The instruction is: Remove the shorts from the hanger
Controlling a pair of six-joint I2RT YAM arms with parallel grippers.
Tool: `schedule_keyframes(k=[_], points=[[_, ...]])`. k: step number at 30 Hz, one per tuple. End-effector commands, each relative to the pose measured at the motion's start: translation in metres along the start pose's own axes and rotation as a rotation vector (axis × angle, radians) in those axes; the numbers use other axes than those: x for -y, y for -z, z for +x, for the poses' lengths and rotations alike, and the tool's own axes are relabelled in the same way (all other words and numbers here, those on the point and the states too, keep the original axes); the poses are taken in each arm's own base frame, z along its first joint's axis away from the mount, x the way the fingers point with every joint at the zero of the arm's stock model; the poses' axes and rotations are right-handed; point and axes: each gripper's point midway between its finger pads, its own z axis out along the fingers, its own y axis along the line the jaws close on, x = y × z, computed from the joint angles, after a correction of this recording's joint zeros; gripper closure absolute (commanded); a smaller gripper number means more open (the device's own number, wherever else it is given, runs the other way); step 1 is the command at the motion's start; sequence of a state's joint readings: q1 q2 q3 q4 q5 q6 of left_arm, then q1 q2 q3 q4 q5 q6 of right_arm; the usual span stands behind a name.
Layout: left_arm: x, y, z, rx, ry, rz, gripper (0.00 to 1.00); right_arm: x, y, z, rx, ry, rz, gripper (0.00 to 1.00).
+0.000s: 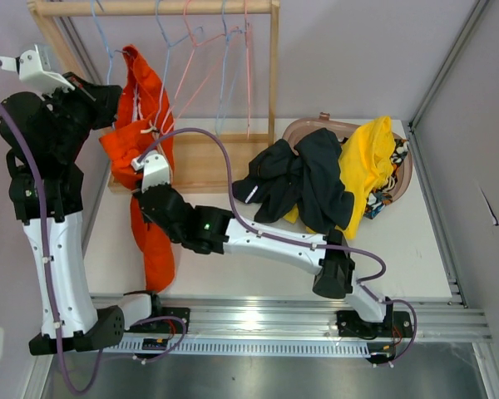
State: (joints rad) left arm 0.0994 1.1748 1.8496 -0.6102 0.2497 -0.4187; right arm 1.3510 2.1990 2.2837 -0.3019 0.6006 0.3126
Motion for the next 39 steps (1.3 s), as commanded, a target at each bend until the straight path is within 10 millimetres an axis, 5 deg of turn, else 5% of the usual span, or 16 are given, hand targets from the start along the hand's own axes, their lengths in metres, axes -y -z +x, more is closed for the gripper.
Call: schedule_keyframes(k=[1,4,8,11,14,17,25,26,29,34,35,37,39], points=[[0.020,0.012,-0.034,0.111,-0.035,0.053,1.00,0.007,0.015,-0.013,0.050,-0.021,0.033,1.00],[0.017,0.010,-0.053,0.148,-0.080,0.014,1.00,0.001,0.038,0.027,0.001,0.005,0.028,1.00],[0.011,0.000,-0.076,0.175,-0.133,-0.039,1.00,0.030,0.084,0.132,-0.164,0.023,0.092,1.00],[0.014,-0.005,-0.085,0.181,-0.131,-0.035,1.00,0.041,0.104,0.179,-0.248,-0.036,0.123,1.00],[0.018,0.001,-0.078,0.174,-0.117,-0.012,1.00,0.046,0.106,0.177,-0.245,-0.033,0.150,1.00],[0.015,0.013,-0.049,0.117,-0.100,-0.001,1.00,0.054,0.090,0.148,-0.196,0.004,0.169,1.00],[0.009,0.078,0.009,0.023,-0.036,-0.035,1.00,0.089,-0.002,0.014,-0.043,-0.058,0.129,1.00],[0.010,0.087,0.014,0.015,-0.033,-0.039,1.00,0.110,-0.013,0.008,-0.062,-0.052,0.166,1.00],[0.011,0.094,0.019,0.009,-0.035,-0.029,1.00,0.122,-0.028,-0.012,-0.073,-0.065,0.174,1.00],[-0.005,0.083,0.002,0.040,-0.104,-0.114,1.00,0.114,0.006,0.014,-0.109,-0.077,0.165,1.00],[-0.004,0.082,-0.007,0.059,-0.116,-0.123,1.00,0.127,0.030,0.036,-0.132,-0.065,0.201,1.00],[-0.011,0.069,-0.020,0.070,-0.138,-0.166,1.00,0.115,0.061,0.054,-0.131,-0.079,0.188,1.00],[-0.024,0.050,-0.023,0.060,-0.146,-0.216,1.00,0.134,0.095,0.073,-0.135,-0.102,0.253,1.00]])
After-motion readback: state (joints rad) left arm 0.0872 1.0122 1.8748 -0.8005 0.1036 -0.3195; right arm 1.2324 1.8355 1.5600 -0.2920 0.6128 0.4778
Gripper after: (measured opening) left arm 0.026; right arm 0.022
